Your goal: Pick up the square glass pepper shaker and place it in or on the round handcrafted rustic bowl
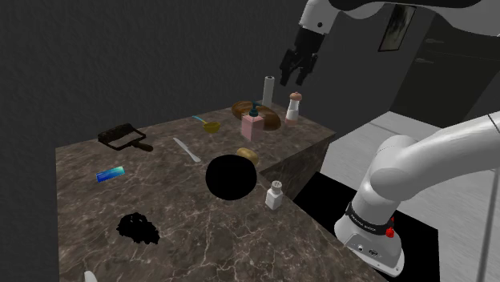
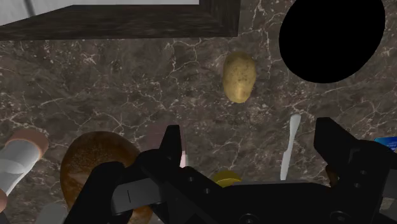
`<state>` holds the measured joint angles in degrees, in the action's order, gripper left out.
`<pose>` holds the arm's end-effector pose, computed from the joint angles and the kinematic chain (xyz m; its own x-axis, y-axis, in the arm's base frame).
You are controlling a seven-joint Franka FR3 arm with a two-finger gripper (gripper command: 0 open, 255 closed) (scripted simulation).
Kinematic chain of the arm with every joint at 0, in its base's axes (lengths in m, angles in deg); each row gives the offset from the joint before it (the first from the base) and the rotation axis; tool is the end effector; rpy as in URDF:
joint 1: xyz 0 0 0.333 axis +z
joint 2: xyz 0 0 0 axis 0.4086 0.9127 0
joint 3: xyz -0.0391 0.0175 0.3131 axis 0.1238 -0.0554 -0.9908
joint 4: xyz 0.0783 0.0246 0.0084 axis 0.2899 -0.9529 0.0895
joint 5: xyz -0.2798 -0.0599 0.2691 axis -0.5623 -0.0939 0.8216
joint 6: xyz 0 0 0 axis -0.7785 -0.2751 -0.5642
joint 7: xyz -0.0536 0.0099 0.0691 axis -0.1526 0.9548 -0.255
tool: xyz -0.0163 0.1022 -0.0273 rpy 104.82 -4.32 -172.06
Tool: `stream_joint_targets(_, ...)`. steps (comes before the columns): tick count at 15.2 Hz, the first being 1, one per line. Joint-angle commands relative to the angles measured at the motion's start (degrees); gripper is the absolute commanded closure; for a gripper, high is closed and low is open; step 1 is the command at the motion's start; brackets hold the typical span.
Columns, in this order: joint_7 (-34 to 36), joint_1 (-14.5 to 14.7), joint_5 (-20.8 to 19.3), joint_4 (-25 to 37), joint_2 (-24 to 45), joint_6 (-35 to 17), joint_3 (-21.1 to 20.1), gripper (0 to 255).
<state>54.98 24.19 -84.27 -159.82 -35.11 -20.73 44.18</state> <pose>0.3320 -0.0138 0.6242 0.9766 -0.1422 0.1613 -0.1209 -0.9835 -0.1349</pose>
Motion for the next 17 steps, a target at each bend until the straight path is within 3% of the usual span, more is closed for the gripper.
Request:
stream_joint_targets(1, 0.0, 0.0, 0.0, 0.0, 0.0, 0.0, 0.0, 0)
stream_joint_targets(9, 7.9, 1.6, 4.0, -15.4, -7.8, -6.5, -6.9, 0)
stream_joint_targets(17, 16.8, 5.9, 10.9, -27.6, -12.2, -13.4, -15.7, 0)
